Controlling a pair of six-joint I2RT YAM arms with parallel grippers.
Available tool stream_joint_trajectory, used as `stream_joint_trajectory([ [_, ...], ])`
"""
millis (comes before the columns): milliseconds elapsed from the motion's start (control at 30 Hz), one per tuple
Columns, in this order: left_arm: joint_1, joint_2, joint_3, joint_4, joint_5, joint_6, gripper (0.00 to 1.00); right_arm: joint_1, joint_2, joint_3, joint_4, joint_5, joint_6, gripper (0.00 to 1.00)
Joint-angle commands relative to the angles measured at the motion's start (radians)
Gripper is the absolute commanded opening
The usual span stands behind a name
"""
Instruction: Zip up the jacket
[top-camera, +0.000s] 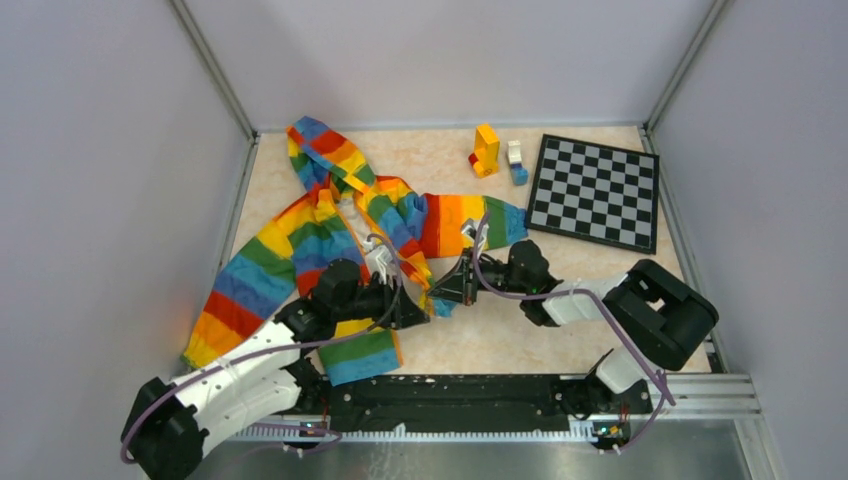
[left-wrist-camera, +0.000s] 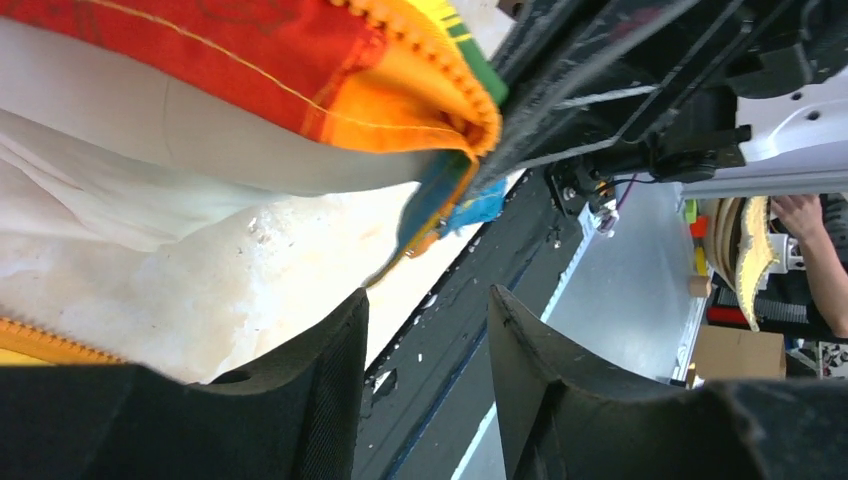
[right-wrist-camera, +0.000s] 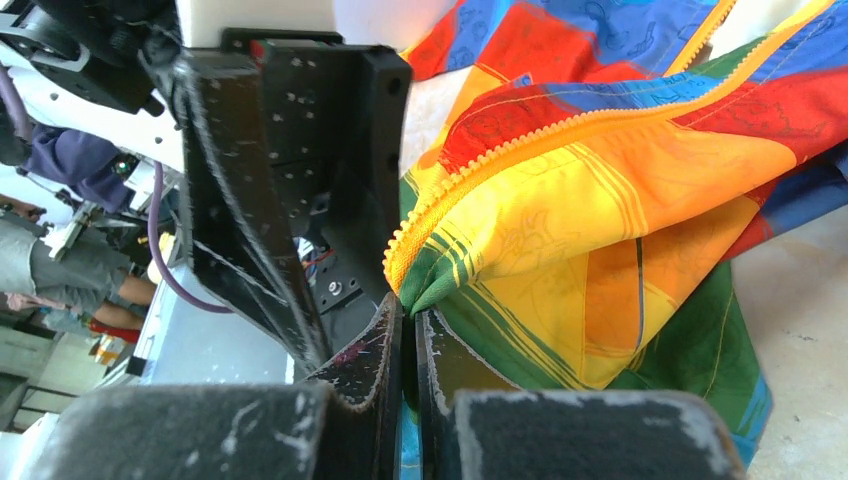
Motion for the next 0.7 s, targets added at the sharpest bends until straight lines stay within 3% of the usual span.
stream_joint_trajectory([
  [0,0.001,0.073,0.063,0.041,0.034,0.058,0.5,-0.007,-0.001,-0.009,0.132,-0.027,0.014,0.0],
  [267,0.001,0.109,0.103,0.02,-0.019,0.078,0.34,-0.008,-0.006,-0.025,0.157,-0.029,0.017,0.0],
  [367,0.001,0.095,0.11,-0.004,-0.018,0.075,0.43,-0.011,-0.002,-0.026,0.158,-0.026,0.021,0.0],
  [500,0.001,0.029,0.128,-0.112,-0.088,0.085,0.67,-0.016,0.001,-0.028,0.163,-0.021,0.027,0.0],
  [567,0.001,-0.016,0.141,-0.139,-0.131,0.085,0.68,-0.017,0.003,-0.028,0.164,-0.019,0.027,0.0],
  [667,0.001,-0.067,0.147,-0.112,-0.144,0.054,0.56,-0.019,0.008,-0.026,0.164,-0.02,0.03,0.0],
])
